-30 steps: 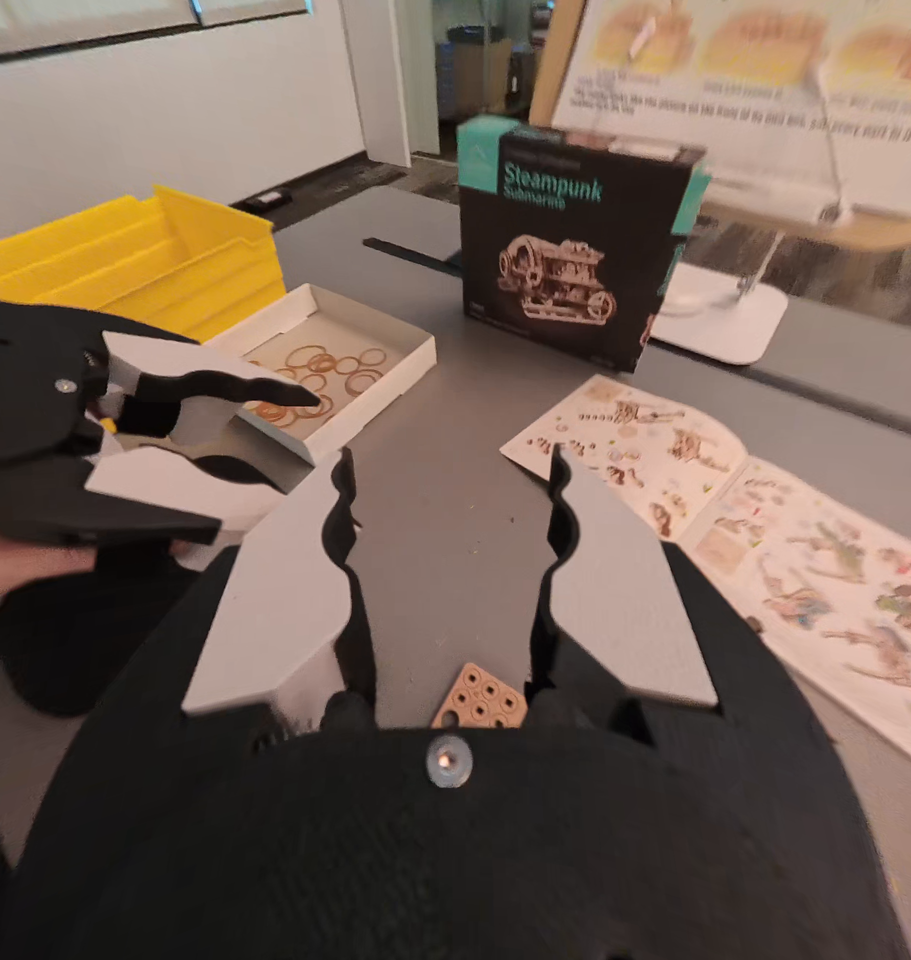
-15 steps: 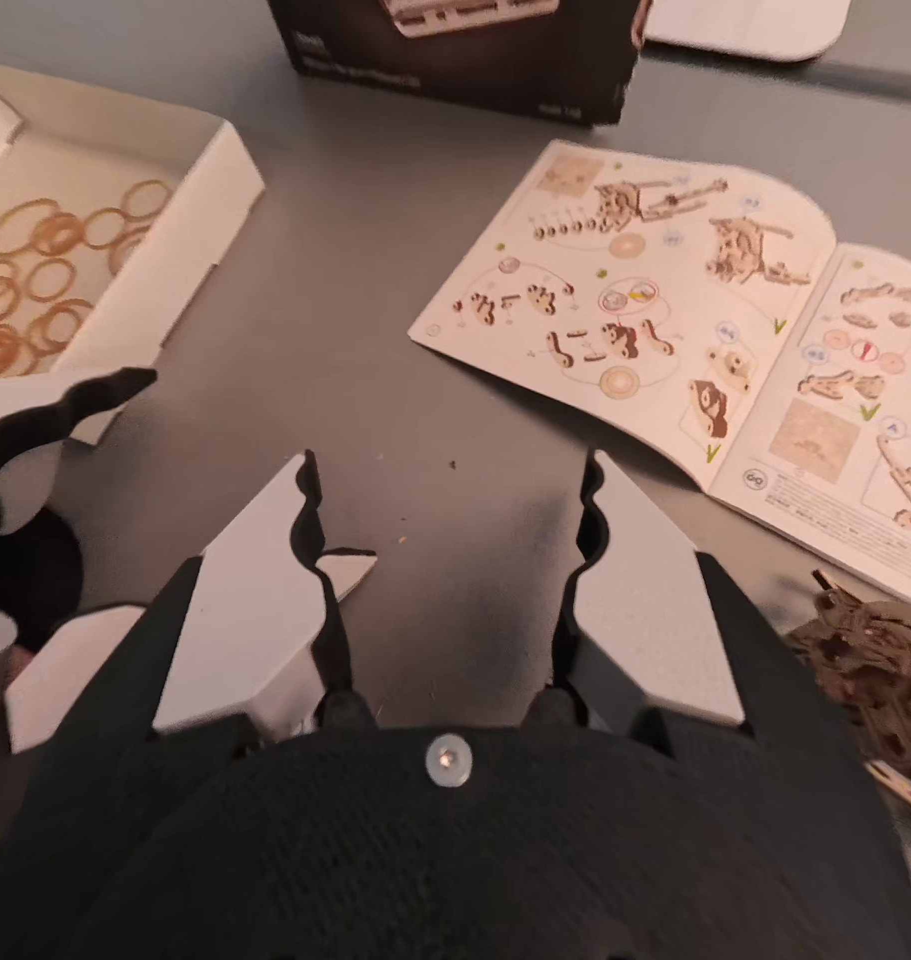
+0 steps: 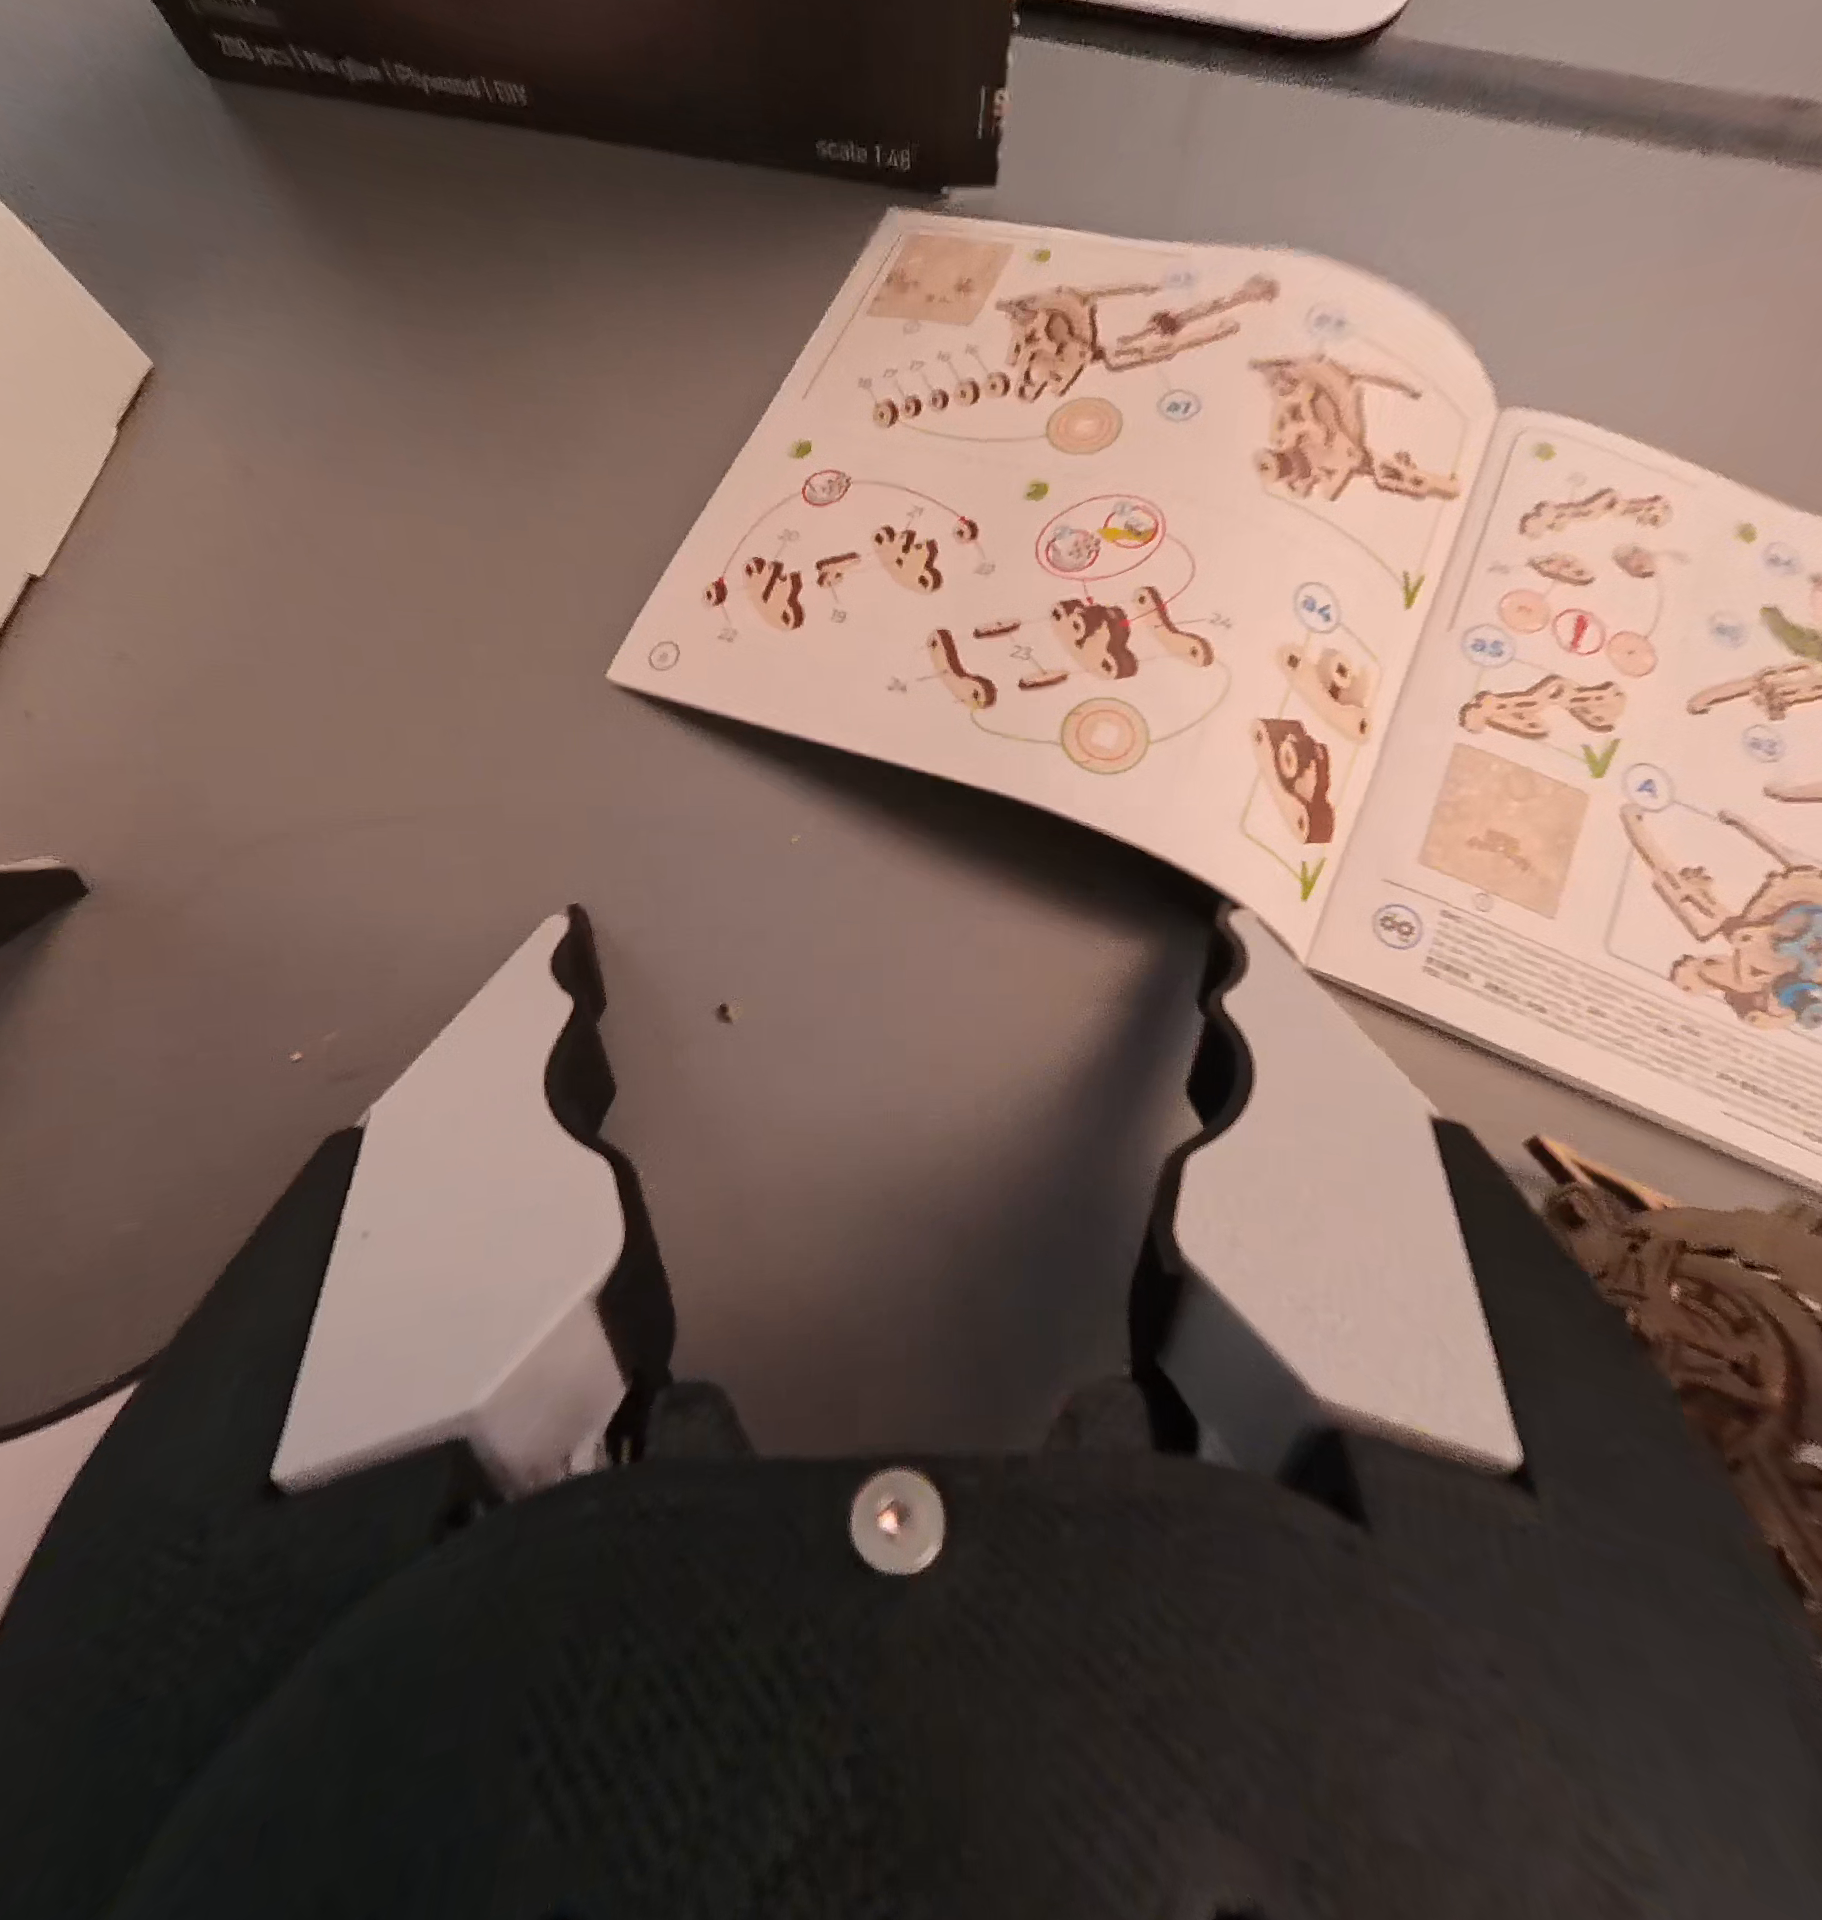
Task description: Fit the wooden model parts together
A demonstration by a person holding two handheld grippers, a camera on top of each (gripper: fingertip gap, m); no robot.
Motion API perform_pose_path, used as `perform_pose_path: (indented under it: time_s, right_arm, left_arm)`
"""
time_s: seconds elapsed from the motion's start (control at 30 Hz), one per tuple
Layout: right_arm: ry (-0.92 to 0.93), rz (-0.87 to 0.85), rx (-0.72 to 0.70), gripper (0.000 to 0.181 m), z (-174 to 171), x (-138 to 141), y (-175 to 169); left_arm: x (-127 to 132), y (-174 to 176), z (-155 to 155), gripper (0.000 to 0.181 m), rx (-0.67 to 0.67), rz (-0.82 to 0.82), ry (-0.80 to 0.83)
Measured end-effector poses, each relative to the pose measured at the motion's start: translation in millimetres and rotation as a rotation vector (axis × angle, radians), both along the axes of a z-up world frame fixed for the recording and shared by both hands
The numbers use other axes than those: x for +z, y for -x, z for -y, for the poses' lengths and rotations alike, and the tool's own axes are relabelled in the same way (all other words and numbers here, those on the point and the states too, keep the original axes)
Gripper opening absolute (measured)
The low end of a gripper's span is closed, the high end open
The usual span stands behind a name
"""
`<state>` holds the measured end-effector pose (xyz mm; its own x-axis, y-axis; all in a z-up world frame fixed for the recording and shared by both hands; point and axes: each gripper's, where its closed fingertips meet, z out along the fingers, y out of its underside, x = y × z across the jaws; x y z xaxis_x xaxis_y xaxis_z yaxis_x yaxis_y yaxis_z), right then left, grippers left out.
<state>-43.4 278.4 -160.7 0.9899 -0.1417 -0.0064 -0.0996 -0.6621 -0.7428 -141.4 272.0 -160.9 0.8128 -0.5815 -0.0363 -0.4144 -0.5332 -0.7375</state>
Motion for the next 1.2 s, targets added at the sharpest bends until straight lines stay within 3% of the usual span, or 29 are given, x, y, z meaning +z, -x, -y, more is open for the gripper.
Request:
perform_pose_path:
  time_s: [0.3, 0.47, 0.73, 1.2]
  right_arm:
    - [0.007, -0.015, -0.052, 0.121, -7.7, -0.7, -8.6]
    - [0.082, -0.046, -0.074, 0.138, -15.9, -3.3, -13.2]
    - [0.006, -0.003, -0.125, 0.143, -34.8, -4.8, -23.2]
    - [0.012, -0.005, -0.171, 0.145, -30.7, -5.2, -28.0]
  left_arm:
    - [-0.6, 0.1, 3.5, 0.115, -0.012, -0.003, 0.005]
    - [-1.6, -1.1, 0.5, 0.122, -0.009, -0.004, 0.011]
    - [-3.3, -8.9, -13.9, 0.134, -0.008, -0.012, 0.018]
    - [-7.7, -2.7, -18.5, 0.157, 0.066, -0.025, 0.041]
